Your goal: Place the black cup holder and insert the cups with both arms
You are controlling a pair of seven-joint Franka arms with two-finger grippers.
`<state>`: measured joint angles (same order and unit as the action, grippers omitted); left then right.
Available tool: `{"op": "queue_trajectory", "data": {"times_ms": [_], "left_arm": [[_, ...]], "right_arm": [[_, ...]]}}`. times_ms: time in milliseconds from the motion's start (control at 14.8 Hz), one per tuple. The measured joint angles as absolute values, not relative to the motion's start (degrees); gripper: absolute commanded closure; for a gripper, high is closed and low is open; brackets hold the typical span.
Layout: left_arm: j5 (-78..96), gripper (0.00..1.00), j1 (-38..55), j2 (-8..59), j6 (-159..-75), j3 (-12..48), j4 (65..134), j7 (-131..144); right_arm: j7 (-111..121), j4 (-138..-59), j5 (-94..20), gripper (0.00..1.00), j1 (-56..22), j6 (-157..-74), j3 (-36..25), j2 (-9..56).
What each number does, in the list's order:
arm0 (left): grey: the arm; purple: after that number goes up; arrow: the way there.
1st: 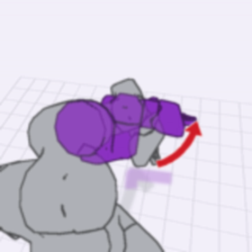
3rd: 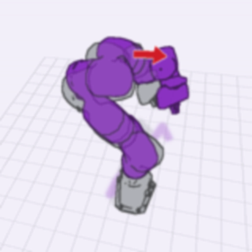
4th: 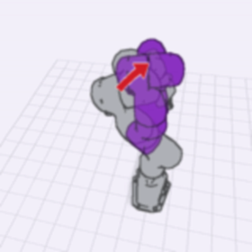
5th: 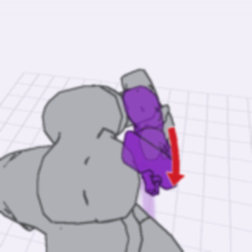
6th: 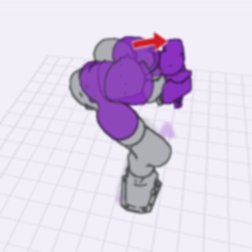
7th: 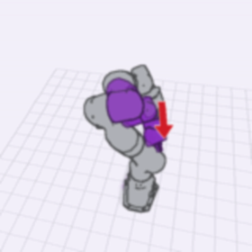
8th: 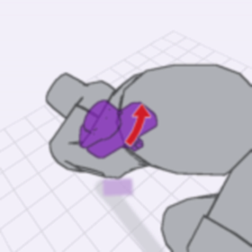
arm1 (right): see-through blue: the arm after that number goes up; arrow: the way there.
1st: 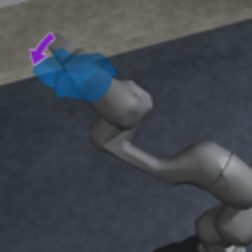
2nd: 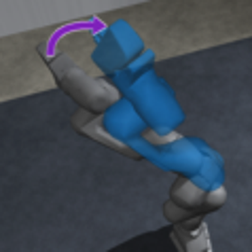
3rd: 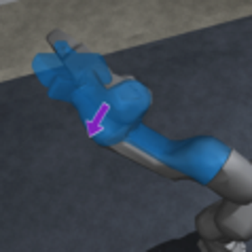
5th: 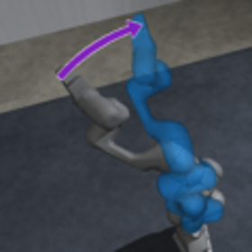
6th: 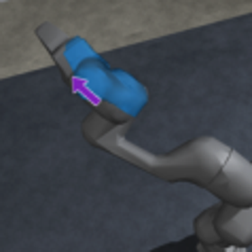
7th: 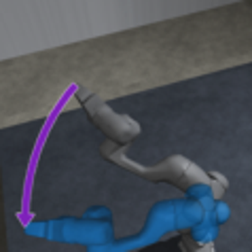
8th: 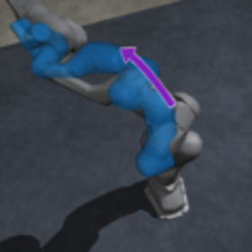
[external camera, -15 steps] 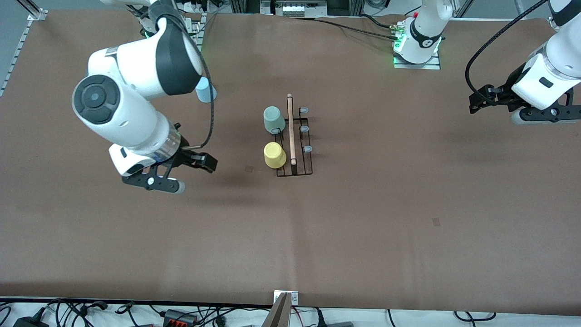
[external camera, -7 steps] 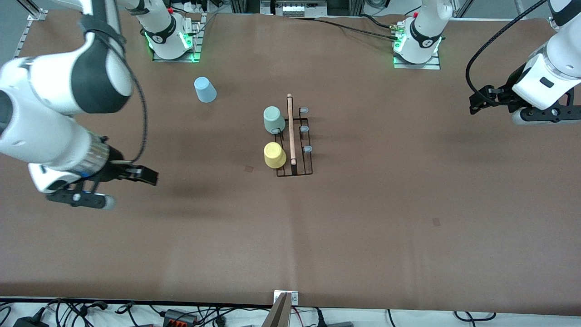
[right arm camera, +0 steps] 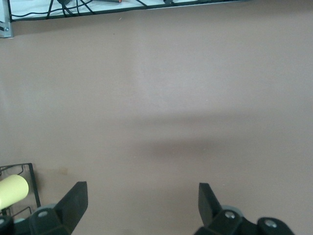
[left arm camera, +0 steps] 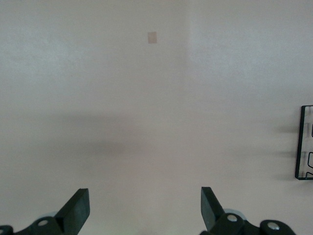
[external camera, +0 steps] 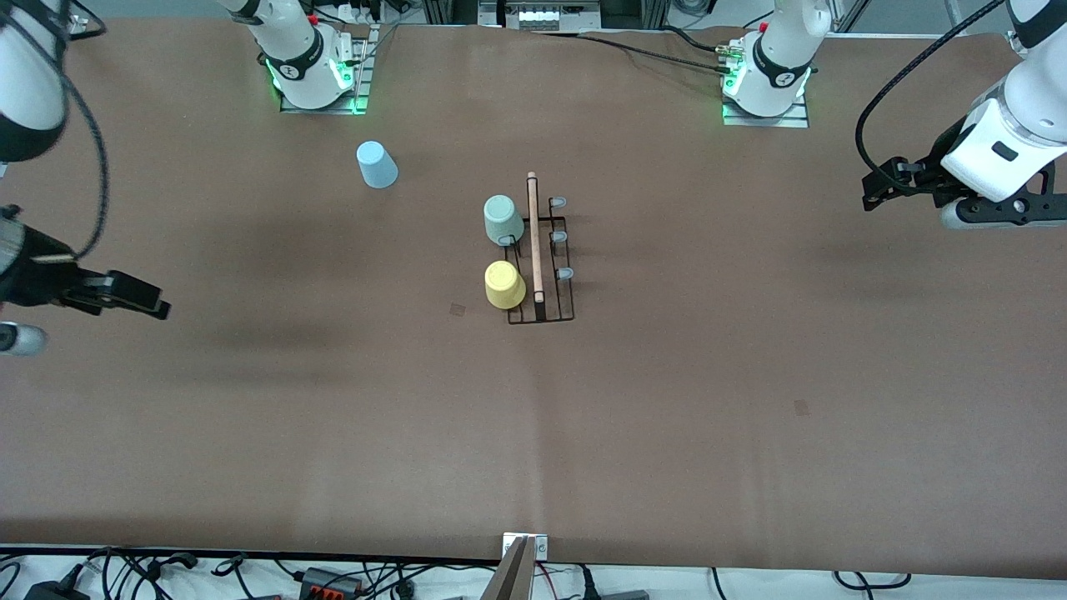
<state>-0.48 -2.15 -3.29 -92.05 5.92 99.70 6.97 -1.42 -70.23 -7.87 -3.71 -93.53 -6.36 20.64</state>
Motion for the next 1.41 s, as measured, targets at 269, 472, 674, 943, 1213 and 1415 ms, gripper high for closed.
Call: {"op": "queue_trajectory", "data": {"times_ms": [269, 472, 674, 943, 1213, 1415], "left_arm": [[-0.5, 0.0, -2.1, -3.3, -92.1, 5.9, 99.7, 7.0], [-0.5, 0.0, -2.1, -3.3, -92.1, 5.9, 99.7, 7.0], [-0.5, 0.0, -2.1, -3.3, -92.1, 5.9, 99.7, 7.0], [-0.5, 0.0, -2.1, -3.3, -92.1, 5.9, 99.7, 7.0], [-0.5, 0.0, -2.1, -3.3, -92.1, 5.9, 99.7, 7.0], [-0.5, 0.0, -2.1, -3.3, -92.1, 5.9, 99.7, 7.0]], "right_arm": [[-0.2, -73.1, -3.7, 0.0, 2.8, -93.5, 0.1, 18.0], [-0.1, -74.4, -2.6, 0.0, 1.4, -93.4, -0.5, 16.8], [1.0, -75.0, -2.6, 0.0, -1.3, -93.4, -4.3, 16.7], [1.2, -79.1, -2.5, 0.0, -1.4, -94.0, -4.9, 14.0], [1.2, -86.4, -2.4, 0.0, -1.6, -94.3, -4.9, 8.2], [1.3, -90.6, -2.2, 0.0, -1.7, -94.6, -4.9, 5.4]]}}
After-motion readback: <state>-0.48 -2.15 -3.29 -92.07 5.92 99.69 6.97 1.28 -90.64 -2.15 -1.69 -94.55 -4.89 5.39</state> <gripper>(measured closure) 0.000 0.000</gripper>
